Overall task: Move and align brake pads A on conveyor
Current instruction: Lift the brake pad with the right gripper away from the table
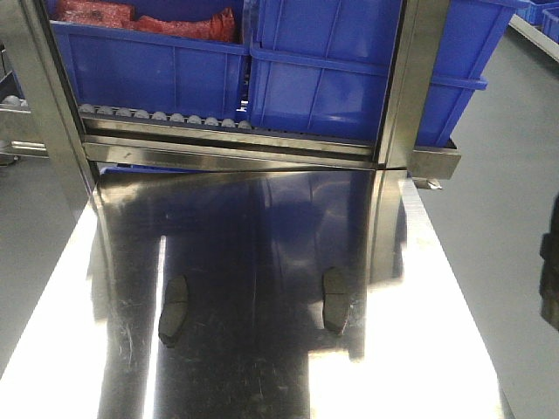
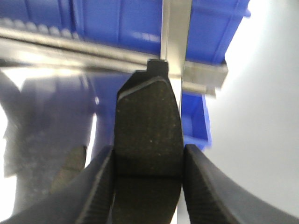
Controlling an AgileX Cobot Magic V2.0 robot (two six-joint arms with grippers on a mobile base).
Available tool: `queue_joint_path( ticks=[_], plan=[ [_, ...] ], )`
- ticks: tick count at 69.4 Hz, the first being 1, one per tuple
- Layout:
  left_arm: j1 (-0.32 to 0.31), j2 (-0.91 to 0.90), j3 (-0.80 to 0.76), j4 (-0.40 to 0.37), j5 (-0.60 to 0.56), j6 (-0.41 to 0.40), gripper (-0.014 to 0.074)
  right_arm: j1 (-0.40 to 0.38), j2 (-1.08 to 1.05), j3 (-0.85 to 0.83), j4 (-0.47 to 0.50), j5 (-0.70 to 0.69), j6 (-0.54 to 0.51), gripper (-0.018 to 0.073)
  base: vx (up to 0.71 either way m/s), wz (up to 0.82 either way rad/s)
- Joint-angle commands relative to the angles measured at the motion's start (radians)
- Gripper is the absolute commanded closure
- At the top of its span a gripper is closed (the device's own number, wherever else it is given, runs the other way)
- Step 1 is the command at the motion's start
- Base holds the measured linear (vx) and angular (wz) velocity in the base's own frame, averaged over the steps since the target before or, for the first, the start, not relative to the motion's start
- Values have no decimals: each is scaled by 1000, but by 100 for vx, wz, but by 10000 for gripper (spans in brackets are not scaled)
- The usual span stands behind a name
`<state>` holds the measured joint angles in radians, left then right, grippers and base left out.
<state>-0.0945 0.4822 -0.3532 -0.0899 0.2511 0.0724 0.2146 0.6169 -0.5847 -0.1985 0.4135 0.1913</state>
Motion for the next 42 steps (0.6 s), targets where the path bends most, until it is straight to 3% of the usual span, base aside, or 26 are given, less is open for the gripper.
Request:
queue_joint_path(
  ticks=[1, 19, 42],
  plan=[
    [-5, -1, -29, -10, -98, -4, 603, -5, -86, 35, -18, -172, -11, 564, 0, 0],
    [-5, -1, -29, -10, -98, -4, 603, -5, -223, 131, -18, -215, -12, 564, 0, 0],
    [-5, -1, -29, -10, -98, -4, 603, -5, -241, 137, -16, -219, -10, 564, 0, 0]
  ],
)
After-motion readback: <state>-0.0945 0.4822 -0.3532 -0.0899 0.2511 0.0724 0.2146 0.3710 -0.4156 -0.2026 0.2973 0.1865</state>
